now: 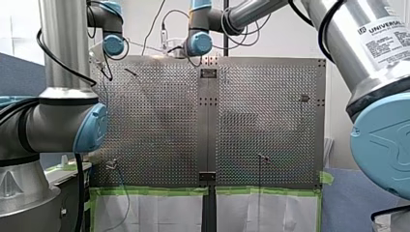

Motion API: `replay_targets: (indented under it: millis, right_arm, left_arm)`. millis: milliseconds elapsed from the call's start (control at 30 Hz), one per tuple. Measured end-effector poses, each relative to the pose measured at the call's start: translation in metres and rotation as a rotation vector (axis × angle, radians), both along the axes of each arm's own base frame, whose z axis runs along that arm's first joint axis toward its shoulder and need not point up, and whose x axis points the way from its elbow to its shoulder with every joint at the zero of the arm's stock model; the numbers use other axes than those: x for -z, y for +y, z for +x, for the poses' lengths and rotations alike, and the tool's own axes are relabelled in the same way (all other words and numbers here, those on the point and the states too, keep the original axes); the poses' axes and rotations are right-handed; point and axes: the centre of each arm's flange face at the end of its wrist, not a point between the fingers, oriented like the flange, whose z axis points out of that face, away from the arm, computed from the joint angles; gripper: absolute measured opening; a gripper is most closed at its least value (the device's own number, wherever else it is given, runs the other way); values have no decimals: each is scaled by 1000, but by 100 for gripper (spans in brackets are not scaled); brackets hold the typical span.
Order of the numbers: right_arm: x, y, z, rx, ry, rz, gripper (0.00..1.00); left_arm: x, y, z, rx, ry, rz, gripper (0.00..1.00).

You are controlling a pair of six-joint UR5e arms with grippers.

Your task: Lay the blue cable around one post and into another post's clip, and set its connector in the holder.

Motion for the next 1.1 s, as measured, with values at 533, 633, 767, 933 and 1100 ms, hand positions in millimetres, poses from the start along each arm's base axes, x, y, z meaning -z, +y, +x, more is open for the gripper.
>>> replay_targets:
  millis: [533,633,767,933,1100]
  right_arm:
    - [19,-21,33,-5,40,19,0]
    - [20,-24,37,-4,47,16,0]
    - [18,-28,43,0,39,7,0]
    - [14,-36,49,7,19,-7,0]
    - [8,-44,53,14,0,-20,0]
  left_arm:
    - [20,30,38,4,20,-25,0]
    - [23,35,42,-3,25,-26,0]
    - [34,43,51,-9,50,-27,0]
    - [50,50,60,-15,92,-13,0]
    - [57,56,65,-13,106,-5,0]
